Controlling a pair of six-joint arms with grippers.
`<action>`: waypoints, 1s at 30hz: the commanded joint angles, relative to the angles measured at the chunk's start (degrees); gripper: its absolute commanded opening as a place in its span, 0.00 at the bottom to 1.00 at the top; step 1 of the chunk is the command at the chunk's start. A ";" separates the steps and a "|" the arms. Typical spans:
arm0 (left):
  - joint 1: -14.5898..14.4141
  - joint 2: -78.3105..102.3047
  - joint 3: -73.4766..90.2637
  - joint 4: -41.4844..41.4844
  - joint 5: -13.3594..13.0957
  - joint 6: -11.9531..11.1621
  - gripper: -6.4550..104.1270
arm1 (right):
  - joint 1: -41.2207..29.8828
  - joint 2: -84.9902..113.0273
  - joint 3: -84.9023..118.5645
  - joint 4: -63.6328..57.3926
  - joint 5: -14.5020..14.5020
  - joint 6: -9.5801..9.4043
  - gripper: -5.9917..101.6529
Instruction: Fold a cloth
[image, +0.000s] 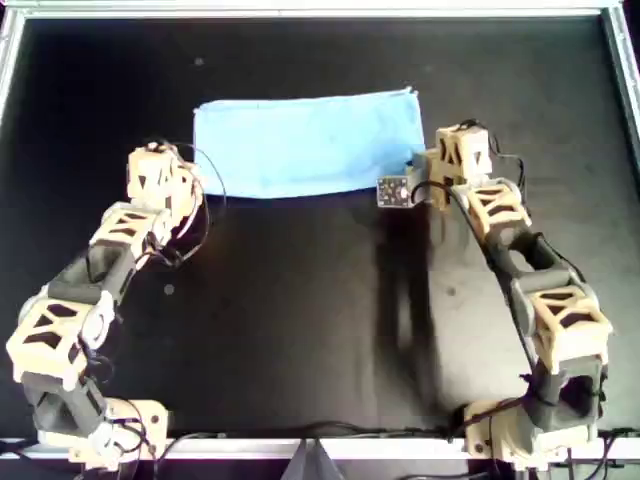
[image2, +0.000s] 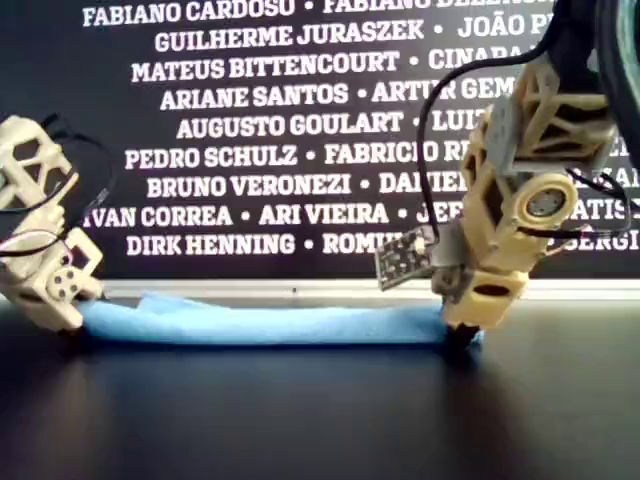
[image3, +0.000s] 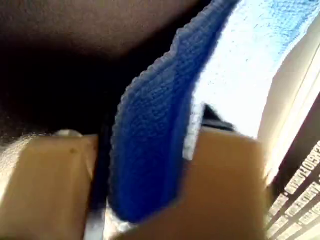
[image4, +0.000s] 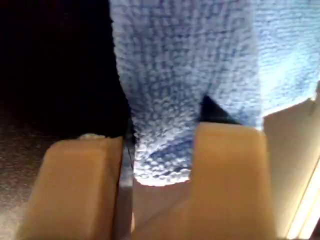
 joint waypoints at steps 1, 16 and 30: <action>-1.49 1.41 -1.32 -0.70 0.62 -0.35 0.31 | -0.70 1.23 -3.78 0.70 -0.53 0.35 0.35; -1.49 2.02 0.00 -0.62 0.53 -0.62 0.04 | -0.79 3.08 -1.76 0.79 -0.53 0.35 0.04; -1.41 22.59 19.51 -0.62 0.62 0.44 0.04 | -0.18 24.79 22.24 0.79 -0.53 0.35 0.04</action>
